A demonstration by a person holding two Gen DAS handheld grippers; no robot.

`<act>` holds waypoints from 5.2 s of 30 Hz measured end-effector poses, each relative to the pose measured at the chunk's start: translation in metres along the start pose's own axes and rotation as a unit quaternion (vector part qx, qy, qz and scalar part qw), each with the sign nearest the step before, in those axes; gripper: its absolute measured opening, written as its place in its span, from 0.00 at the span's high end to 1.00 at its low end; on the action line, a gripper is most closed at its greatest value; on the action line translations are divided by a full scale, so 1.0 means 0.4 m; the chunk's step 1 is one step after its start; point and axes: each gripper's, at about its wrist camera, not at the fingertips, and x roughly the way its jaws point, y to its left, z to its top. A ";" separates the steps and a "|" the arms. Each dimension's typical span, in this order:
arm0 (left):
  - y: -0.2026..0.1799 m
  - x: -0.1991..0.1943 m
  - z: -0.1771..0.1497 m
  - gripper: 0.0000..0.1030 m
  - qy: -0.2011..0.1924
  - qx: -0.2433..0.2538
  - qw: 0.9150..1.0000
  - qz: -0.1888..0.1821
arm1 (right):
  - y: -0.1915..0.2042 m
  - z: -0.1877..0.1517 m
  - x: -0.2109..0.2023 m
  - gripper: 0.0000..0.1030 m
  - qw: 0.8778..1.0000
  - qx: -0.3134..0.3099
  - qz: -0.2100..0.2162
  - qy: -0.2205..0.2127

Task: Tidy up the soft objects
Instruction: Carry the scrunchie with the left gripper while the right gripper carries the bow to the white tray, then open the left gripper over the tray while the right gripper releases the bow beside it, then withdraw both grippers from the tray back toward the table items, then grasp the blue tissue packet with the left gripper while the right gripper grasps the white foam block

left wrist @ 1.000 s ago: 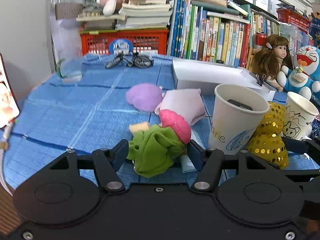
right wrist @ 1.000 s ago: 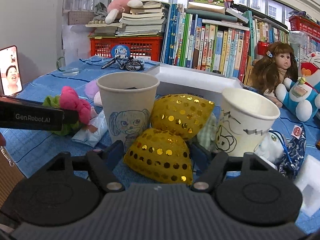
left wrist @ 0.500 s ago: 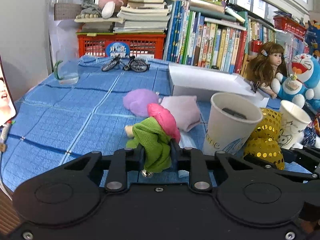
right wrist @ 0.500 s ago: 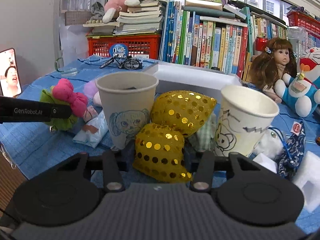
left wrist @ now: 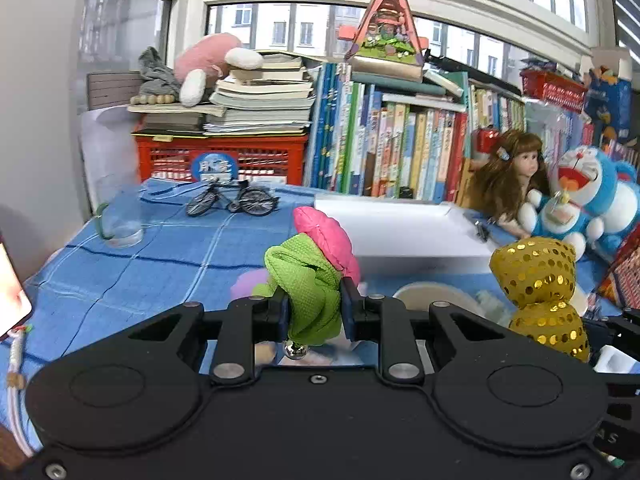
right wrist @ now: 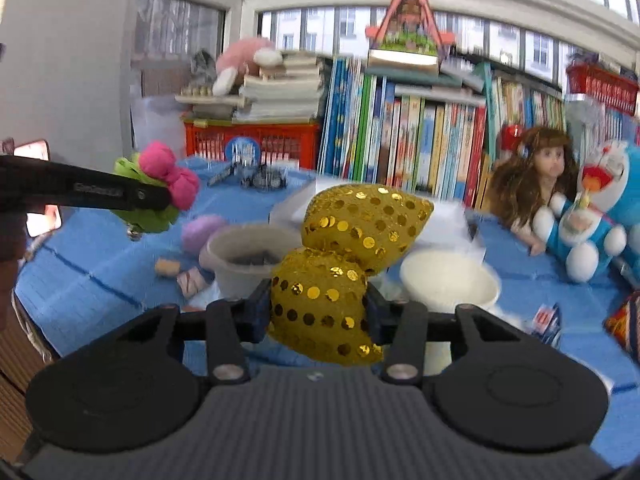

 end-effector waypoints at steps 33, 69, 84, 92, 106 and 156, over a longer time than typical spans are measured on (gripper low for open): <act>-0.208 0.682 0.354 0.77 0.217 -0.018 0.962 -0.166 | -0.356 0.282 0.478 0.48 0.986 -0.002 0.029 0.166; -0.192 0.887 0.272 0.51 0.275 -0.024 0.950 -0.148 | -0.414 0.210 0.708 0.21 0.968 0.035 0.028 0.246; -0.219 0.669 0.336 0.27 0.200 0.012 0.971 -0.131 | -0.376 0.295 0.524 0.14 0.984 0.003 0.000 0.179; -0.230 0.511 0.339 0.22 0.153 0.036 0.979 -0.129 | -0.356 0.321 0.368 0.11 0.993 0.002 -0.016 0.118; -0.187 0.255 0.247 0.19 0.075 0.044 0.986 -0.141 | -0.296 0.258 0.138 0.06 0.998 -0.004 -0.050 0.035; -0.003 0.093 -0.215 0.30 0.055 -0.027 0.998 -0.006 | -0.252 -0.190 -0.049 0.01 0.974 0.092 -0.209 -0.003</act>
